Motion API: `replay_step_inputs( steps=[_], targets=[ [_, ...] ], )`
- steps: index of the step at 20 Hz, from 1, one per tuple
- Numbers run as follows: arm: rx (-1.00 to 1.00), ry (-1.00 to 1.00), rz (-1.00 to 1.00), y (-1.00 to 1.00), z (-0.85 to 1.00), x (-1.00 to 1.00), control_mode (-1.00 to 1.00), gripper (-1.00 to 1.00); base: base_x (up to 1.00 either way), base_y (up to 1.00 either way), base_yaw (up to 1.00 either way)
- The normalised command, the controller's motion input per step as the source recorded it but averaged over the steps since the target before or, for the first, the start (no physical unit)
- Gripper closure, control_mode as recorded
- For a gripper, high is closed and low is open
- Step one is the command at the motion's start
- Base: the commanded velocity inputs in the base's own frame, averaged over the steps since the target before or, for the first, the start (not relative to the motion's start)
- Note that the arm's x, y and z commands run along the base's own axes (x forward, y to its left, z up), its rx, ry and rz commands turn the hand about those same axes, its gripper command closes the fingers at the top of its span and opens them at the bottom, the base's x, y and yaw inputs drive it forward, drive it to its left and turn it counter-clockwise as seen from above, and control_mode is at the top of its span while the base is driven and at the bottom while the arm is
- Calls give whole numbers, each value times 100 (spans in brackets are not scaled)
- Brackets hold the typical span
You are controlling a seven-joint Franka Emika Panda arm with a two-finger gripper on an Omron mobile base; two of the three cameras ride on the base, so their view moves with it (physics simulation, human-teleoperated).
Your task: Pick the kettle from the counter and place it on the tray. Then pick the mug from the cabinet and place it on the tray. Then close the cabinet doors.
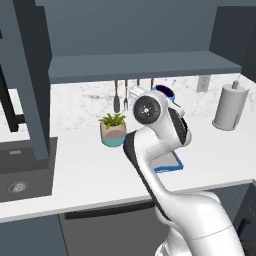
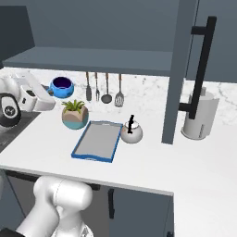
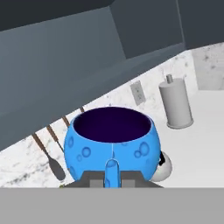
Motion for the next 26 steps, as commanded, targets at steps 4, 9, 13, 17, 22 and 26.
replay_step_inputs(
  steps=[4,9,13,17,22,26],
  targets=[
    [0,9,-13,-2,-70,-16,-100,100,0,0,0],
    [0,15,-20,0,-67,29,-100,100,0,0,0],
    [0,9,-17,-2,-74,73,-100,100,0,0,0],
    [-2,8,-14,-4,-68,77,-100,100,0,0,0],
    [-3,5,-10,-19,-53,85,-100,100,0,0,0],
    [0,21,-9,-28,-36,95,-100,100,0,0,0]
  ],
)
